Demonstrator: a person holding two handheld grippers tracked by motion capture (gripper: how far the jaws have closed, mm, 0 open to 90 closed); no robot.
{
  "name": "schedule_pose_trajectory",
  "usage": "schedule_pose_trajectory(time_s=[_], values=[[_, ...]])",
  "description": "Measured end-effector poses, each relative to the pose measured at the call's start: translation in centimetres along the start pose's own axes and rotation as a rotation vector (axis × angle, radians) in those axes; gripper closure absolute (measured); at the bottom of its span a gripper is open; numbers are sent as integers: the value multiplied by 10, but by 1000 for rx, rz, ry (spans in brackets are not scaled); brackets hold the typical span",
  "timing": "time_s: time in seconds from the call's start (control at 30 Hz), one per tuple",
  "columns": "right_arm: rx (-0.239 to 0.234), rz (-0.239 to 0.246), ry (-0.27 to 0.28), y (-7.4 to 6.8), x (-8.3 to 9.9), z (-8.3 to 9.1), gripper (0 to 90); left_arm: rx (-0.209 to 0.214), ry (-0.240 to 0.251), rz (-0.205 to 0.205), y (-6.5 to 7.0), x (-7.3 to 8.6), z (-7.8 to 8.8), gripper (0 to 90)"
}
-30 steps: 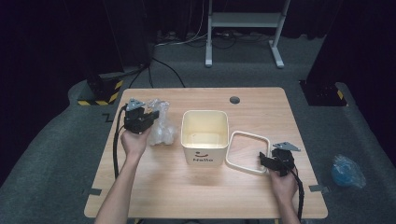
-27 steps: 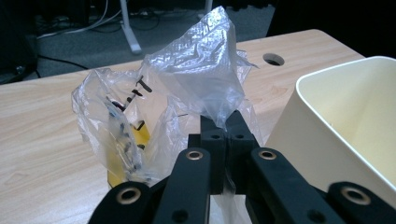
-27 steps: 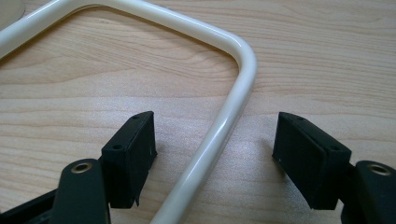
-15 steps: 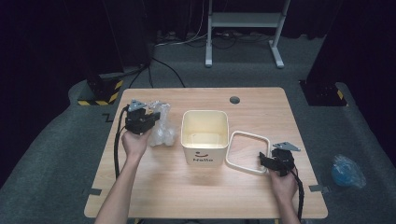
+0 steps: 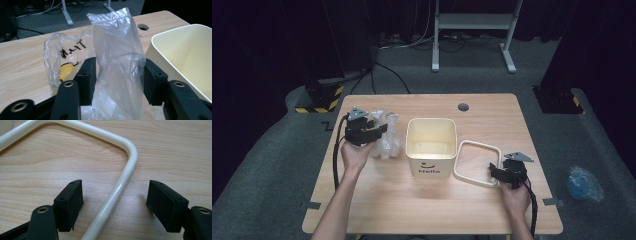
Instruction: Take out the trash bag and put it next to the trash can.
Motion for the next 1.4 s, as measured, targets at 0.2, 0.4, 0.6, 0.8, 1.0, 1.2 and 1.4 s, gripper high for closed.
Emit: schedule_pose_trajectory(time_s=[0.2, 0.4, 0.6, 0.8, 1.0, 1.2, 1.4], values=[[0, 1, 0, 0, 0, 0, 288, 15, 6, 15, 0, 6, 4, 434], [0, 0, 0, 0, 0, 0, 288, 32, 15, 43, -3, 11, 8, 374], [-1, 1, 1, 0, 0, 0, 288, 39, 26, 41, -1, 14, 15, 330], [-1, 1, 1, 0, 0, 0, 288, 52, 29, 51, -1, 19, 19, 306], [-1, 1, 1, 0, 0, 0, 288, 52, 26, 40, 1, 21, 24, 293], [0, 1, 0, 0, 0, 0, 288, 43, 26, 24, 3, 21, 28, 253], [0, 1, 0, 0, 0, 0, 288, 46, 27, 30, 2, 25, 31, 234]])
Point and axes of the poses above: each handheld gripper's, and its own axes: z roughly backward along the jaws, x roughly out of its underside, y roughly to its right, the point moved 1 cm from there along -z, roughly forward along the jaws, and after that the axes turned 1 degree about z, right-handed, at the moved point
